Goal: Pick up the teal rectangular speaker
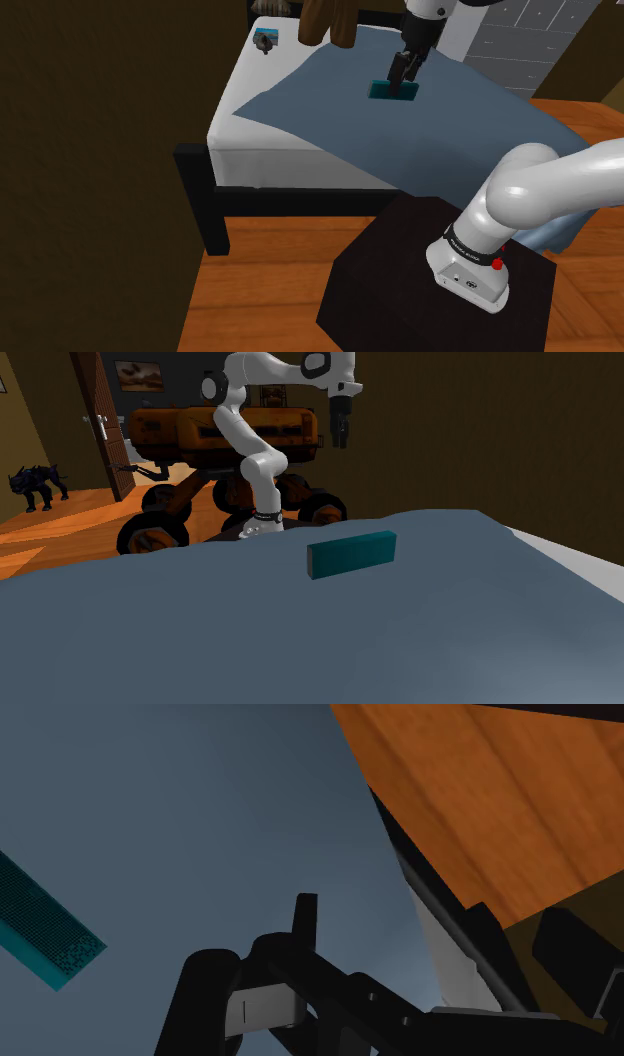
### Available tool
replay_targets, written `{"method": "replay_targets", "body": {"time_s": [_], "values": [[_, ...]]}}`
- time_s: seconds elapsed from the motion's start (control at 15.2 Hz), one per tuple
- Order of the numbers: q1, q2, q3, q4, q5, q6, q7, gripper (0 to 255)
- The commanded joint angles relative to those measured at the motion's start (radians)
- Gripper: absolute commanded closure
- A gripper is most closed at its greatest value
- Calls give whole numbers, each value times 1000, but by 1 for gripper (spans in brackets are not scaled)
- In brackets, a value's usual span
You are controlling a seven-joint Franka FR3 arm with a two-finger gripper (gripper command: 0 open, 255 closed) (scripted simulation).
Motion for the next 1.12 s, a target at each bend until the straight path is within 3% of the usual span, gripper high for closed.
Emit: {"method": "replay_targets", "body": {"time_s": [0.0, 0.53, 1.06], "values": [[0, 0, 0, 0, 0, 0, 0, 0], [-18, 60, -230, -6, -118, 76, -340, 0], [-5, 247, -453, 103, -179, 170, -679, 0]]}}
